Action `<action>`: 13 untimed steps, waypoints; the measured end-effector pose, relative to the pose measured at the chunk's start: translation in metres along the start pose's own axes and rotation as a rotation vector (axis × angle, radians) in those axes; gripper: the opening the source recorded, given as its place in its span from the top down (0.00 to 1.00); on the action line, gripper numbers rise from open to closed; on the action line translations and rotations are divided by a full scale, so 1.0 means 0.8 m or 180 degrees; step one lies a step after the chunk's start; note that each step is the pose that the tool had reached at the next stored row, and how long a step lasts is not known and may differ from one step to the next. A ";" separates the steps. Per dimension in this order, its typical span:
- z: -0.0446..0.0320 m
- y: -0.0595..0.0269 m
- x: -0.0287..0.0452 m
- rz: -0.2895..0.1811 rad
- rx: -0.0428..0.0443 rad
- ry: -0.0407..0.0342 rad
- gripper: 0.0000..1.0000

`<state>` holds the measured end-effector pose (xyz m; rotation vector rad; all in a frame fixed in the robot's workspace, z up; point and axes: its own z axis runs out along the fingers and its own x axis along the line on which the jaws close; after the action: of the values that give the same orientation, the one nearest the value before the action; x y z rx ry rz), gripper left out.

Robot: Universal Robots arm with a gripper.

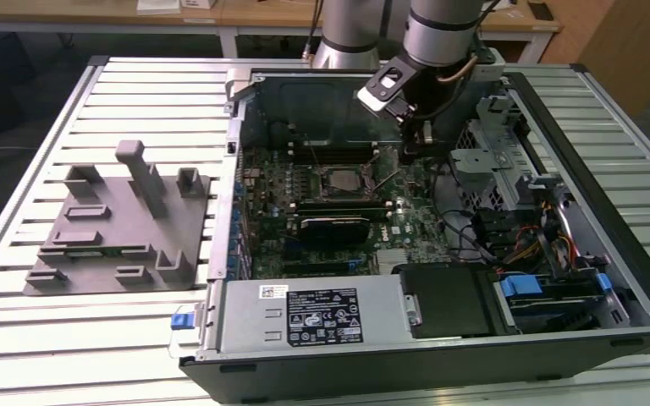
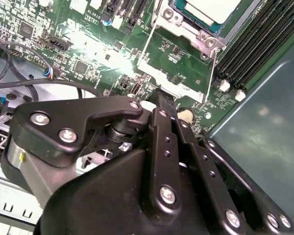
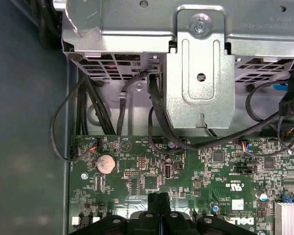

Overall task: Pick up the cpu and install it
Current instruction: 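Close the cpu cover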

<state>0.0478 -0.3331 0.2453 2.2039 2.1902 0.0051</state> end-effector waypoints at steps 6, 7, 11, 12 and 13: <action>0.0010 -0.002 0.0000 0.0000 0.0000 0.0000 0.89; 0.0011 -0.003 0.0000 0.0000 0.0000 0.0001 0.89; 0.0010 -0.009 0.0000 0.0000 0.0000 0.0000 0.89; 0.0010 -0.010 0.0000 0.0001 0.0000 0.0000 0.89; 0.0009 -0.012 -0.0001 0.0001 -0.0001 0.0000 0.89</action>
<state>0.0383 -0.3331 0.2443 2.2040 2.1899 0.0054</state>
